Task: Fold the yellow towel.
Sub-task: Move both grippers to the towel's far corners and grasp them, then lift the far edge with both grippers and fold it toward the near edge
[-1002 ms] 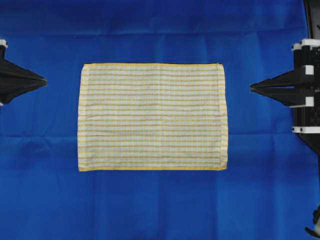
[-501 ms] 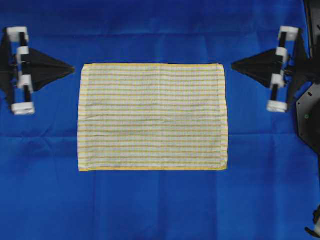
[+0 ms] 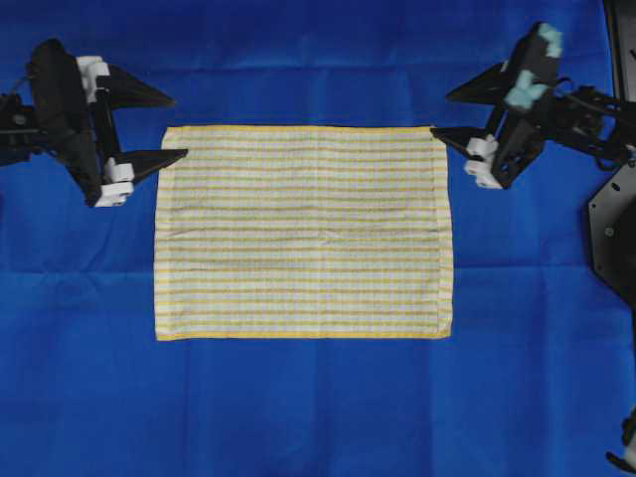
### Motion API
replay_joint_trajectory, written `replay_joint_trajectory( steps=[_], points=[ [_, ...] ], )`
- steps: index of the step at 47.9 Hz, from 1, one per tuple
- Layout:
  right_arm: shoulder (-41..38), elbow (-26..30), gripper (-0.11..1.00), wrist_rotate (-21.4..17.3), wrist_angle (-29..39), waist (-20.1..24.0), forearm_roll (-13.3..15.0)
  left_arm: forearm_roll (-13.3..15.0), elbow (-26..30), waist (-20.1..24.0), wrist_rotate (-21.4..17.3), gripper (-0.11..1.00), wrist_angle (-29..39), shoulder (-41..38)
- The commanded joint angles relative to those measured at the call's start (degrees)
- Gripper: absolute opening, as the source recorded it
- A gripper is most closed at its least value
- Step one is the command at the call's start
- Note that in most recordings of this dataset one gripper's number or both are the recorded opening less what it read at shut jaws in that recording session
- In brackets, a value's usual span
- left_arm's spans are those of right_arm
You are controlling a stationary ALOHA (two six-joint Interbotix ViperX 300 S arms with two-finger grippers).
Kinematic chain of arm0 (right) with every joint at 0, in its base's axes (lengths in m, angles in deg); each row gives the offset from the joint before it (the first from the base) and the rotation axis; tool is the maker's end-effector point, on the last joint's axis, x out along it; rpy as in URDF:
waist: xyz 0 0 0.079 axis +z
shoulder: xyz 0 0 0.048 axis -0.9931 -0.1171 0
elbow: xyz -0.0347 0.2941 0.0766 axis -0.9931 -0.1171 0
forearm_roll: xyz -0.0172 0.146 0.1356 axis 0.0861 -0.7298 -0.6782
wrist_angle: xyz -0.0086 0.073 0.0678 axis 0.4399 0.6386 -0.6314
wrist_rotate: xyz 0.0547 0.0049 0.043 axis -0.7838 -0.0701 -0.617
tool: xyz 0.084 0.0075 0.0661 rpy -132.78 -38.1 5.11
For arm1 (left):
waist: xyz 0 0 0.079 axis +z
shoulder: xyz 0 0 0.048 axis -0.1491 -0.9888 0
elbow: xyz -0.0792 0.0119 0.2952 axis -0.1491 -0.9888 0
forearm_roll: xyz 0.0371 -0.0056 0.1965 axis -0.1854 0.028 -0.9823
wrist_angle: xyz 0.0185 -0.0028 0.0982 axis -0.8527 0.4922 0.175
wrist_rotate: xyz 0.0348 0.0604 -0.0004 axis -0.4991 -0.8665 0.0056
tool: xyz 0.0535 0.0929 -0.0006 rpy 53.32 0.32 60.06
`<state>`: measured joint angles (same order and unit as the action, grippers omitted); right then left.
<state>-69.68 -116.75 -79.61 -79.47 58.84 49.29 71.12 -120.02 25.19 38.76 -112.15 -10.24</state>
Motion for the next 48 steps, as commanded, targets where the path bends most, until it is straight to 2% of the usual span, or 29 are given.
replay_joint_trajectory(
  steps=[1, 19, 24, 28, 32, 37, 41, 48],
  points=[
    [-2.9, 1.6, 0.66, -0.1, -2.0, -0.2, -0.3, 0.1, 1.2, 1.7, 0.0, 0.79, -2.2, -3.8],
    [-12.1, 2.5, 0.66, -0.1, -5.6, -1.1, -1.1, 0.0, 2.6, 7.2, 0.0, 0.76, -4.3, -14.9],
    [-13.4, 2.4, 0.65, -0.1, -6.6, -1.1, -2.1, 0.1, 3.3, 7.7, 0.0, 0.72, -4.3, -17.4],
    [-14.8, 2.1, 0.62, -0.1, -7.0, -1.1, -2.5, 0.1, 3.8, 7.8, 0.0, 0.64, -4.2, -19.5],
    [-16.0, 2.1, 0.5, -0.1, -7.0, -1.1, -2.5, 0.0, 4.3, 7.8, 0.0, 0.49, -4.0, -21.3],
    [-16.6, 2.2, 0.25, -0.1, -7.1, -0.9, -2.5, 0.1, 4.7, 7.8, -0.1, 0.22, -3.4, -22.9],
    [-16.6, 2.3, 0.05, 0.0, -7.2, -0.9, -2.5, 0.1, 4.7, 7.9, -0.2, 0.05, -3.0, -23.6],
    [-16.6, 2.2, 0.04, -0.1, -7.0, -0.8, -2.5, 0.1, 4.7, 7.8, -0.4, 0.02, -2.6, -23.4]
  ],
)
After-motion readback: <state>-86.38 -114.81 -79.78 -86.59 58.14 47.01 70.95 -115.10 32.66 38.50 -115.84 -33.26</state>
